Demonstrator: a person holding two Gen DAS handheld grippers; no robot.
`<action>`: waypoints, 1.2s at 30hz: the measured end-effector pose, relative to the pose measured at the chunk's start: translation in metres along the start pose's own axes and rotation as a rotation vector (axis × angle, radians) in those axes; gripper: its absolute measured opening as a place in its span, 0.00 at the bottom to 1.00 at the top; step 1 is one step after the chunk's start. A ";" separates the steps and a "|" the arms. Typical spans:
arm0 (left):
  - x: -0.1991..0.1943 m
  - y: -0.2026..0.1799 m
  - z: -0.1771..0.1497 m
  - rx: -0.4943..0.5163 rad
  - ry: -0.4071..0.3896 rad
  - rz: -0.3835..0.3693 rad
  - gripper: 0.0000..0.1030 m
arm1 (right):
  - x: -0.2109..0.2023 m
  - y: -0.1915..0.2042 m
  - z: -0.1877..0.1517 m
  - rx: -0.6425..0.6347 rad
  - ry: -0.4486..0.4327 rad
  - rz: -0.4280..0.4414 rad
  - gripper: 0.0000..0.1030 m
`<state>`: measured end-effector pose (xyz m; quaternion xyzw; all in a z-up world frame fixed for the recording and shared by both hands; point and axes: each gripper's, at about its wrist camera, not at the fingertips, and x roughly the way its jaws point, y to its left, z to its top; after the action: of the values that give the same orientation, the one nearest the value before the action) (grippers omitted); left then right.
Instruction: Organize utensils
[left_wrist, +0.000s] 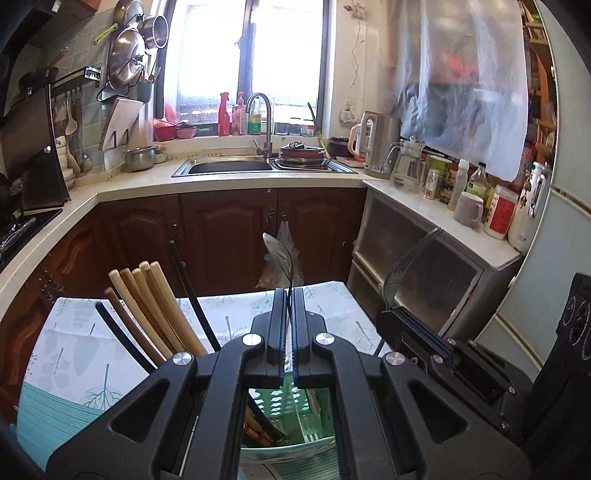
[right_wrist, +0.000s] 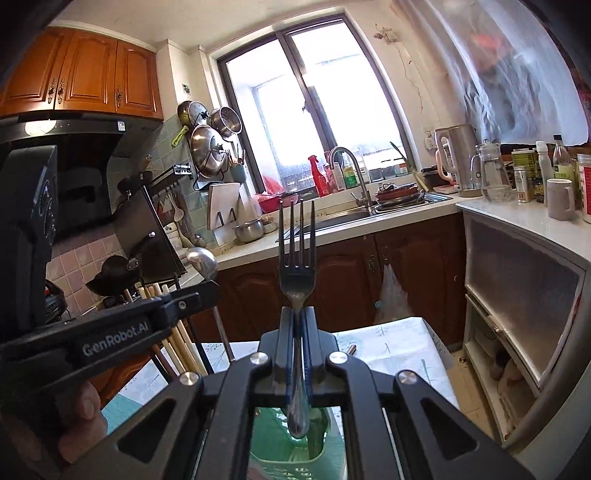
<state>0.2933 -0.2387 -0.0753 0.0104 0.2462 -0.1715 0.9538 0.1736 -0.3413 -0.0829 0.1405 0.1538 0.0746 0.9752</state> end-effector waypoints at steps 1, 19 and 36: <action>0.003 0.000 -0.004 0.007 0.002 -0.001 0.00 | 0.002 0.001 -0.002 -0.006 0.001 0.004 0.04; -0.006 -0.003 -0.051 0.059 0.069 -0.004 0.23 | 0.004 0.014 -0.040 -0.174 0.144 0.060 0.18; -0.103 0.042 -0.024 0.023 0.022 -0.009 0.27 | -0.005 0.001 0.017 -0.058 0.273 0.051 0.22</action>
<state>0.2117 -0.1640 -0.0508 0.0223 0.2549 -0.1788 0.9500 0.1740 -0.3460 -0.0656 0.1045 0.2792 0.1224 0.9467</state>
